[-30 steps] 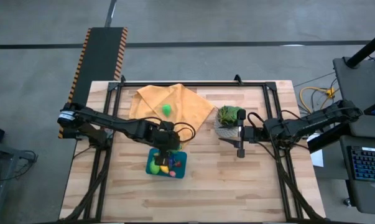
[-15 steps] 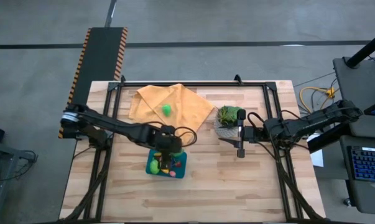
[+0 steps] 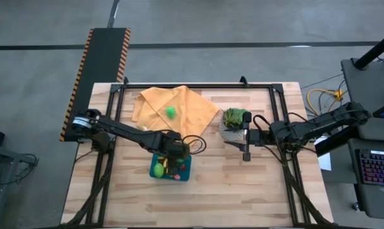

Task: Pick and placing Produce into tupperware
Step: Put the corncob into the blue bin

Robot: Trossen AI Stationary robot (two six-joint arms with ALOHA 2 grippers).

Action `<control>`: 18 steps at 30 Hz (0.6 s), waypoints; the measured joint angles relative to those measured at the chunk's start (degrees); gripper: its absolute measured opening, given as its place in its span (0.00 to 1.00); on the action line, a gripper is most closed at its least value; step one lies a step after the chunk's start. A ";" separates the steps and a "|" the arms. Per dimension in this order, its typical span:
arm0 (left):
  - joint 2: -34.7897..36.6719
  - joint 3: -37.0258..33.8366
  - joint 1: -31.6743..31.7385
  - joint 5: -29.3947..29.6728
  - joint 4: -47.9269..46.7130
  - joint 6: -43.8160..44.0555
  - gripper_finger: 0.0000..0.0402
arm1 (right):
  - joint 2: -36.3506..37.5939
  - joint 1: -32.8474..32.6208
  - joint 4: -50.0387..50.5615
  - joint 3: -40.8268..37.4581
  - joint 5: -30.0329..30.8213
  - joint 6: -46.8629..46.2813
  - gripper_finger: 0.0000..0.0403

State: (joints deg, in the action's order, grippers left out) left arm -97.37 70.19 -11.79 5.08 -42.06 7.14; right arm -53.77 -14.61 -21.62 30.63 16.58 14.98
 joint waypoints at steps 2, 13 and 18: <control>-0.01 0.00 0.00 0.00 -0.02 0.00 0.52 | 0.00 0.00 -0.02 0.00 0.00 0.00 0.48; -0.01 -0.02 -0.21 -0.20 -0.35 1.59 0.52 | -0.01 0.01 -0.02 0.00 0.00 0.00 0.48; 0.01 0.05 -1.03 -0.16 -0.34 1.67 0.52 | 0.01 0.00 -0.01 0.00 0.00 0.00 0.48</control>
State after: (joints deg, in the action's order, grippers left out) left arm -97.36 70.25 -12.82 4.92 -42.40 8.81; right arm -53.76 -14.61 -21.63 30.63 16.58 14.98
